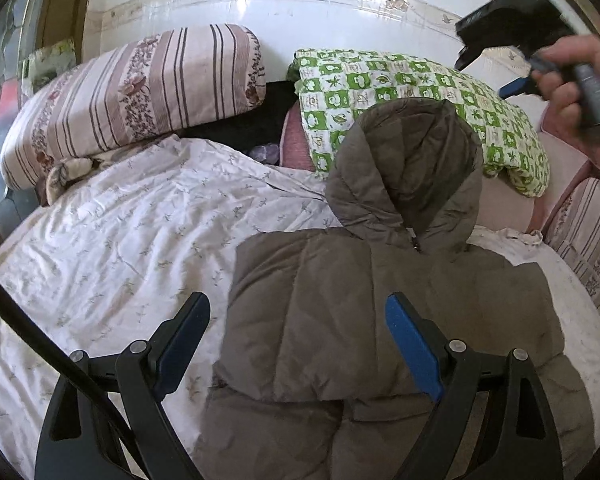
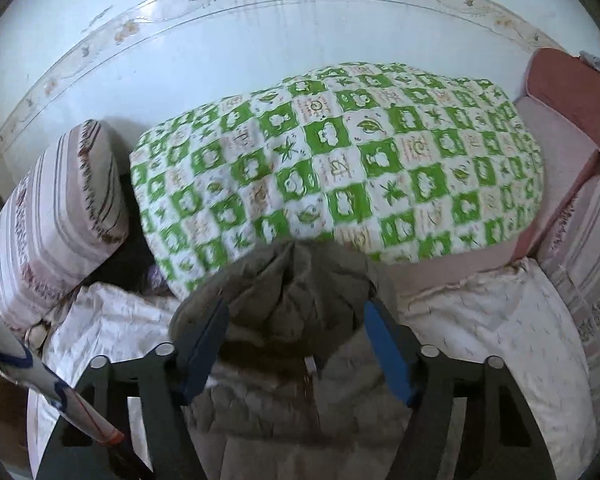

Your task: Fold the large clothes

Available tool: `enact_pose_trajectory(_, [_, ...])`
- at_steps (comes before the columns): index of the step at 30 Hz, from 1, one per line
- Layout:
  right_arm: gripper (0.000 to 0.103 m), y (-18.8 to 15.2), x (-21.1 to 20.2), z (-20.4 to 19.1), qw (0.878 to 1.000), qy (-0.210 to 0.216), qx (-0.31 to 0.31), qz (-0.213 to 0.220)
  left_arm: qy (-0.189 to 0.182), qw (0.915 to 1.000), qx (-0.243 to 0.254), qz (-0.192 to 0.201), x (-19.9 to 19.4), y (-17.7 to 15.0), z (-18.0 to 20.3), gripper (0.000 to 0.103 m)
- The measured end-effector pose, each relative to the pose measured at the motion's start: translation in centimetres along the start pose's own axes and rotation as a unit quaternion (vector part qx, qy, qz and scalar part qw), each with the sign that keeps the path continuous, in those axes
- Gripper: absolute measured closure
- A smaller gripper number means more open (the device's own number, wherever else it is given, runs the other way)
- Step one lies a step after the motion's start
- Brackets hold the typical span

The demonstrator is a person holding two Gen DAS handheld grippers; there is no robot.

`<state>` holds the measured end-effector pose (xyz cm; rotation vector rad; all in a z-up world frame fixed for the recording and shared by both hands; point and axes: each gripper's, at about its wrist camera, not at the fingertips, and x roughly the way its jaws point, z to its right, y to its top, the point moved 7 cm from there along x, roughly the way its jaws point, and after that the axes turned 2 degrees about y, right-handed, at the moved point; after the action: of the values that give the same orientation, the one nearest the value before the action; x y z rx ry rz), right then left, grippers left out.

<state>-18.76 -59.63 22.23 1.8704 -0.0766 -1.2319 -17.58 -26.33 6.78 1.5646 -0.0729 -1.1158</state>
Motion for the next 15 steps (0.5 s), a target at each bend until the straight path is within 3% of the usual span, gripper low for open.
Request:
enact_pose_trajectory(3, [0.054, 0.7, 3.0, 0.7, 1.000, -0.012, -0.004, -0.012, -0.008, 0.9999, 0.005, -0.006, 0.7, -0.2, 0.9, 0.014])
enact_pose_trajectory(11, [0.057, 1.9, 7.8, 1.9, 1.000, -0.018, 0.009, -0.017, -0.008, 0.9995, 0.027, -0.011, 1.6, -0.8, 2.0, 0.014])
enact_pose_trajectory(13, [0.091, 1.8, 8.9, 1.6, 1.000, -0.010, 0.005, -0.022, -0.007, 0.9995, 0.028, -0.013, 1.8, -1.0, 2.1, 0.014])
enact_pose_trajectory(15, [0.097, 1.6, 9.3, 1.9, 0.999, -0.024, 0.000, -0.024, -0.007, 0.9994, 0.030, -0.016, 2.1, -1.1, 2.2, 0.014])
